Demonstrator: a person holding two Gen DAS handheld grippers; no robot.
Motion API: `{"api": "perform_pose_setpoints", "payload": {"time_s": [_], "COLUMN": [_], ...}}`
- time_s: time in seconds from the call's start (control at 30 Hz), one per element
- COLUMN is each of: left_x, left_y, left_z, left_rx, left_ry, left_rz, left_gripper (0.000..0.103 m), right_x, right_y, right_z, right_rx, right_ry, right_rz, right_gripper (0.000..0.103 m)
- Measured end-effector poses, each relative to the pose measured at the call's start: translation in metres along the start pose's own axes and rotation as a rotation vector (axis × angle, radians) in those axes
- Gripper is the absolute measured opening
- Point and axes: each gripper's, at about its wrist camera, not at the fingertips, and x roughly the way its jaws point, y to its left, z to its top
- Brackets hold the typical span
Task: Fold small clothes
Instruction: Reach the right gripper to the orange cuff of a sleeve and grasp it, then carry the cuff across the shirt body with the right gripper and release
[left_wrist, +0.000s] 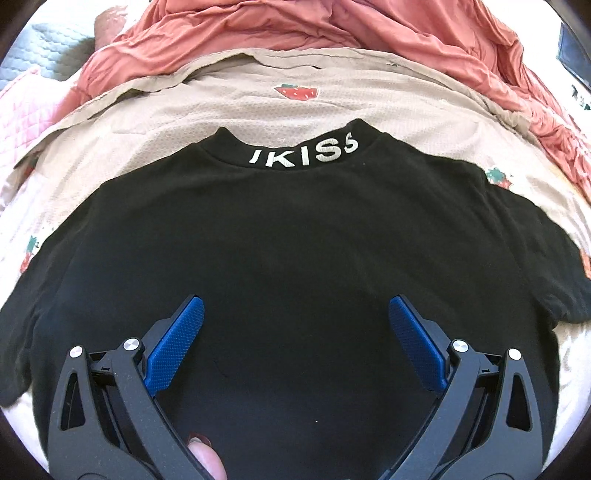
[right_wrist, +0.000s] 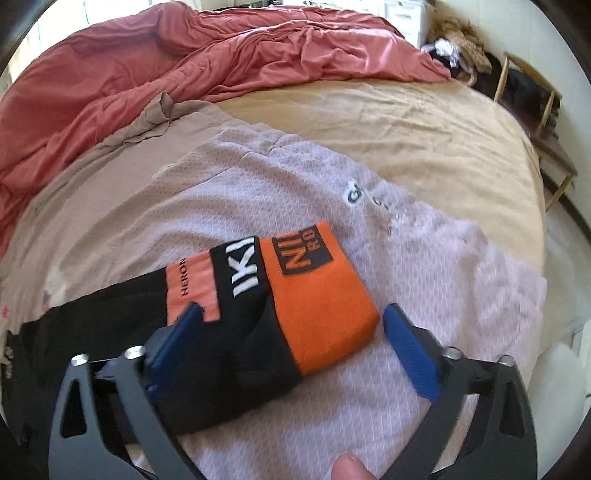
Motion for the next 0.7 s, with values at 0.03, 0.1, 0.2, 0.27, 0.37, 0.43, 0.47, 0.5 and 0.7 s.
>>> {"api": "perform_pose_setpoints", "payload": {"time_s": [0.03,0.1,0.2,0.27,0.37,0.43,0.47,0.5,0.7], "left_x": [-0.001,-0.005,-0.010,-0.011,-0.009,-0.009,-0.009,-0.010,-0.017], "left_y": [0.001,0.003,0.006,0.008,0.009,0.009,0.010,0.011,0.020], "left_z": [0.000,0.002,0.004,0.006,0.005,0.005,0.005,0.006,0.008], "left_rx": [0.000,0.011,0.005,-0.009,-0.012,-0.013,-0.017,-0.024,-0.039], "left_ry": [-0.002,-0.016,-0.030,-0.029,-0.019,-0.016,-0.013,-0.013,-0.025], "left_rz": [-0.001,0.005,-0.010,-0.035,-0.048,-0.054,-0.068,-0.079,-0.084], "left_gripper": [0.094,0.094,0.094,0.094,0.094,0.094,0.094,0.094,0.094], "right_x": [0.001,-0.001,-0.012,-0.022,-0.038,-0.049,-0.056,-0.062,-0.103], "right_y": [0.002,0.002,0.001,0.004,0.013,0.021,0.028,0.036,0.115], "right_z": [0.000,0.002,0.004,0.004,0.005,0.005,0.004,0.004,-0.006], "right_rx": [-0.006,-0.002,0.008,-0.005,-0.033,-0.048,-0.060,-0.075,-0.203], "right_ry": [-0.002,-0.015,-0.055,-0.077,-0.101,-0.111,-0.118,-0.128,-0.157], "right_rz": [-0.017,0.010,0.053,0.121,0.187,0.241,0.272,0.293,0.466], "right_gripper": [0.049,0.033,0.007,0.006,0.005,0.005,0.005,0.005,0.005]}}
